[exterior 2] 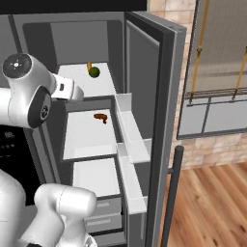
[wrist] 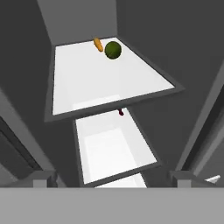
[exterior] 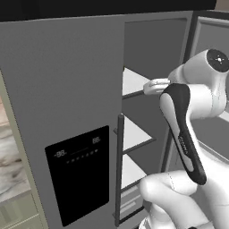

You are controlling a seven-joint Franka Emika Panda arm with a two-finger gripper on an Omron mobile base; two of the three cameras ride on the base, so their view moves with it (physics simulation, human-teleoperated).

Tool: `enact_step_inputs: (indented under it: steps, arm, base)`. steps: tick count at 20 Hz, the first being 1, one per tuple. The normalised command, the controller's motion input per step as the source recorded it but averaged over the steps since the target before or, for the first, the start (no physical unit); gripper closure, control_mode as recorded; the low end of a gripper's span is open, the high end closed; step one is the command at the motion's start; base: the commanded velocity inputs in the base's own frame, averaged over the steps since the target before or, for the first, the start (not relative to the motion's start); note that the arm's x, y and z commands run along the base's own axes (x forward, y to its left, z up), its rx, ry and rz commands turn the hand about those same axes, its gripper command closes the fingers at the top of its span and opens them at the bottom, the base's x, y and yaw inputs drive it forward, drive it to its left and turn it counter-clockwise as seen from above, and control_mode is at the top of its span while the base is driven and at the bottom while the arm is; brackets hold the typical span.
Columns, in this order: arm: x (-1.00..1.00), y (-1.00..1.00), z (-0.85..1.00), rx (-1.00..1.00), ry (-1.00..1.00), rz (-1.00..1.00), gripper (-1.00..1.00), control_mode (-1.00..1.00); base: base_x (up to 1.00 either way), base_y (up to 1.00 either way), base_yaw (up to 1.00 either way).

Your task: Transport the steak and lime to the fridge. Place the steak on the rack containing meat and place the lime on the rack containing the vegetable, ensuring meats and vegetables are on different racks.

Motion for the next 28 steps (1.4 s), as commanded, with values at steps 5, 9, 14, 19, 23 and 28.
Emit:
enact_step_inputs:
  steps: [5,9,14,19,23,28]
  arm:
    - [-0.87,0.00,0.04,0.00,0.00,0.00,-1.00,-1.00]
    - [-0.47,0.00,0.15,0.00,0.02,0.00,-1.00,-1.00]
    - [-0.67,0.01,0.27,0.00,0.00,0.00,-1.00,-1.00]
    - [-0.55,0.00,0.26,0.00,-0.01,0.00,-1.00,1.00]
    - [0.00,0.00,0.00,0.00,0.00,0.00,-1.00,1.00]
    - [0.00,0.00,0.00,0.00,0.00,0.00,-1.00,1.00]
  base:
    - [0.00,0.00,0.00]
    - [0.00,0.00,0.00]
    - [0.00,0.00,0.00]
    - [-0.40,0.00,0.00]
    - [-1.00,0.17,0.00]
    - [-1.00,0.82,-0.15]
